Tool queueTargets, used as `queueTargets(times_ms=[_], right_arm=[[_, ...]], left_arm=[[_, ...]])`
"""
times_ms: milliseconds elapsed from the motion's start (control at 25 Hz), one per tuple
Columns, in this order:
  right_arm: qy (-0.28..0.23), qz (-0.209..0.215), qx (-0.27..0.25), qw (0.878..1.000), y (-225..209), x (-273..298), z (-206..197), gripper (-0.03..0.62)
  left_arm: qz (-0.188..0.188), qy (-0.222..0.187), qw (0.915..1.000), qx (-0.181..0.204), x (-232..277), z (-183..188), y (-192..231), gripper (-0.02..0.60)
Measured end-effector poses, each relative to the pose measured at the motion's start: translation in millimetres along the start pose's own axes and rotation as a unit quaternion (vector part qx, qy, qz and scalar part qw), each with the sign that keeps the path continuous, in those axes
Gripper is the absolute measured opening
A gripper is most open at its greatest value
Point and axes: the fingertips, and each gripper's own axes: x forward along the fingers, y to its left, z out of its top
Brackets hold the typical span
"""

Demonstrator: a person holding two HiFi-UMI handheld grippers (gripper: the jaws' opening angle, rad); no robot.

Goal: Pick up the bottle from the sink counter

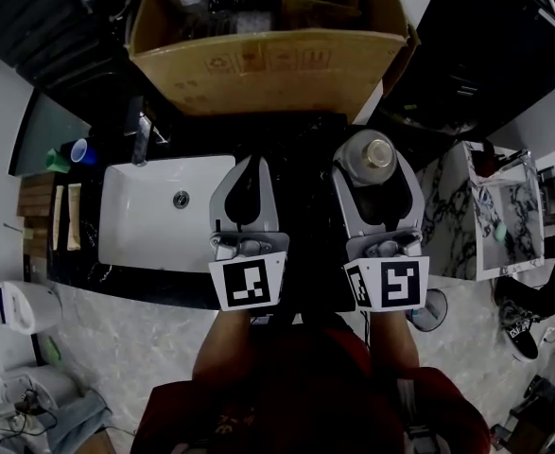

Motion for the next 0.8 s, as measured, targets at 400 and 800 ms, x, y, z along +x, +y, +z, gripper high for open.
queueTargets(times_ms=[400,800], right_arm=[[0.004,-0.004,-0.005,1.0,0,5,-3,0.313],[0.008,-0.003,-0.009,1.0,4,7,-4,0.311]], left_arm=[[-0.008,-0.004,1.0,0.002,4,12,-3,0.002],[-0.014,-0.006,0.9999,-0.002,4,12,-5,0.002]])
